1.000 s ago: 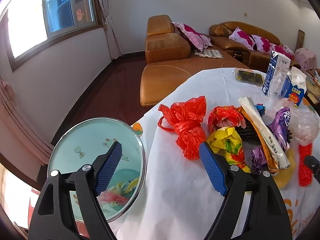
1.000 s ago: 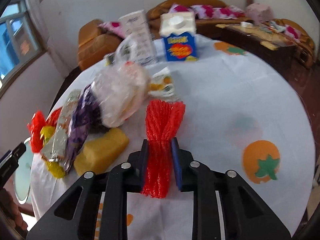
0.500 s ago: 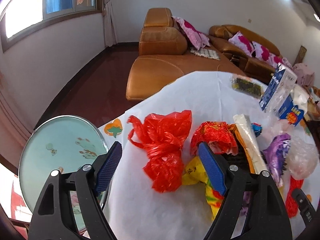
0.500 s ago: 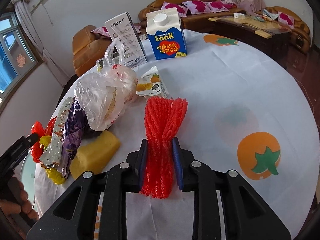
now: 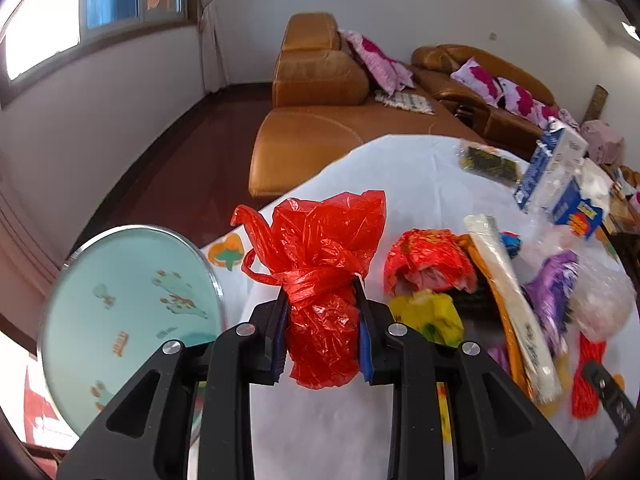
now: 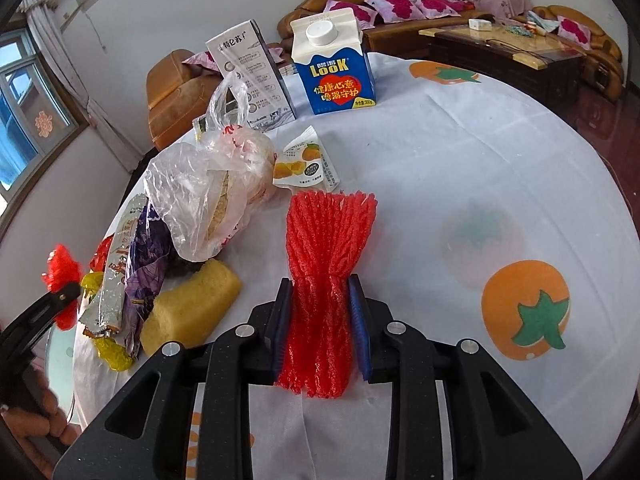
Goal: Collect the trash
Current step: 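Grasp the red plastic bag with the left gripper while the right grasps the red mesh net, then carry the red bag and red net over the blue bin and release both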
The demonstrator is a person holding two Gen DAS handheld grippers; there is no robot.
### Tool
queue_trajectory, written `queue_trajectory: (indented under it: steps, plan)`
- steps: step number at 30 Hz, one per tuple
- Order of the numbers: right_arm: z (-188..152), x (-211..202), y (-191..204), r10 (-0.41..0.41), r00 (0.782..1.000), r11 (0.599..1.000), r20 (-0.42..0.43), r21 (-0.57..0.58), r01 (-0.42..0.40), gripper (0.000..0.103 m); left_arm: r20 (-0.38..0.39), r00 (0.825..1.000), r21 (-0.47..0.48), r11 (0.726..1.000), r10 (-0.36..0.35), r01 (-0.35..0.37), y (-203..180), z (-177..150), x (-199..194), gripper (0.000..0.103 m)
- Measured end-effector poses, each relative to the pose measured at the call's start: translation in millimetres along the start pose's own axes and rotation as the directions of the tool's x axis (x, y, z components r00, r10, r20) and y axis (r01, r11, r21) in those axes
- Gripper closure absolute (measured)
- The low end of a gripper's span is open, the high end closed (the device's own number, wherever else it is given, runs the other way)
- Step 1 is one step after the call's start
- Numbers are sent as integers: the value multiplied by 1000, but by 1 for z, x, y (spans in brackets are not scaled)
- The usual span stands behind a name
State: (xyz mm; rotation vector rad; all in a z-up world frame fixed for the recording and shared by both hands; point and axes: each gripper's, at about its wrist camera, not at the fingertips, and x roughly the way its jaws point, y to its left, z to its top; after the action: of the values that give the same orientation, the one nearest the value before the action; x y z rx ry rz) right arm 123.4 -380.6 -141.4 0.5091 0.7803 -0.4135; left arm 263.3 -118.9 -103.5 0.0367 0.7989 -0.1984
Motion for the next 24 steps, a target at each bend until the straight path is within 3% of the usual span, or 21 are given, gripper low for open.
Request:
queue_trajectory:
  steps: [8, 13, 24]
  plan:
    - [-8, -28, -1, -14, 998, 1000, 61, 12, 13, 81, 38, 999, 21, 1000, 4, -5, 26, -18, -49, 76]
    - [-16, -58, 16, -22, 991, 998, 129, -50, 29, 81, 51, 999, 0, 1000, 2, -2, 46, -28, -69, 76]
    - [-34, -76, 74, 79, 987, 979, 136, -199, -51, 81, 77, 993, -42, 996, 87, -84, 90, -41, -96, 75]
